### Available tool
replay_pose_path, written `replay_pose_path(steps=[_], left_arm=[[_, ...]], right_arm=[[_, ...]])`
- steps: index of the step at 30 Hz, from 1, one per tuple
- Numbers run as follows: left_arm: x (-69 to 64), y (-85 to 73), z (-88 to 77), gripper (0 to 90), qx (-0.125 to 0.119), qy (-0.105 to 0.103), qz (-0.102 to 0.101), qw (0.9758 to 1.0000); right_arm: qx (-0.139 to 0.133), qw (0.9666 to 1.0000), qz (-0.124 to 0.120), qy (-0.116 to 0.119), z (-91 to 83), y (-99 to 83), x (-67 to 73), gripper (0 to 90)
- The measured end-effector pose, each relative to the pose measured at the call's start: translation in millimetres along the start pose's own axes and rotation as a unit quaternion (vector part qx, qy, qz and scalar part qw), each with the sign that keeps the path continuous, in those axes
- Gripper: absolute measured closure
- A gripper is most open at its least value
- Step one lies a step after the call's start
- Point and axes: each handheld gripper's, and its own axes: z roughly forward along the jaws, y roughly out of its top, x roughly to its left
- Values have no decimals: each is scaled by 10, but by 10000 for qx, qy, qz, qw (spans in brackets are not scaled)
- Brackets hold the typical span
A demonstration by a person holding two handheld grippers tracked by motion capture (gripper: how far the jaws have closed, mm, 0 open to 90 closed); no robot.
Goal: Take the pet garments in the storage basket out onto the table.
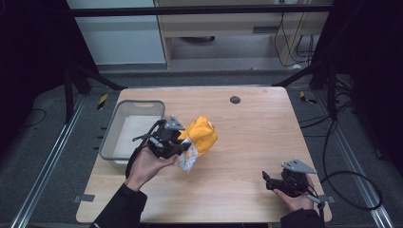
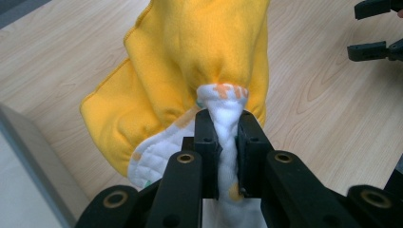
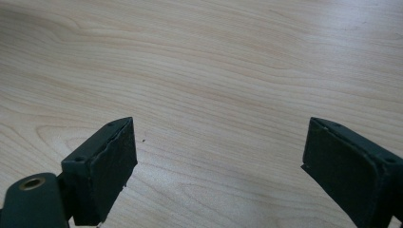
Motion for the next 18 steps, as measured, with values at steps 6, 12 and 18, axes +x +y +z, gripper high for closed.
replay_pose_path(steps=[6, 12, 18], left_arm=[[-49, 6, 141, 812, 79, -98, 63, 9999], [-113, 2, 268, 812, 132, -187, 124, 9997], [-183, -9, 398, 812, 164, -296, 210, 9992]], right_arm=[[-10, 10000, 17, -6, -2, -2, -5, 108], [-8, 10000, 23, -2, -2, -2, -7, 107], [3, 10000, 50, 7, -6, -3, -10, 108]])
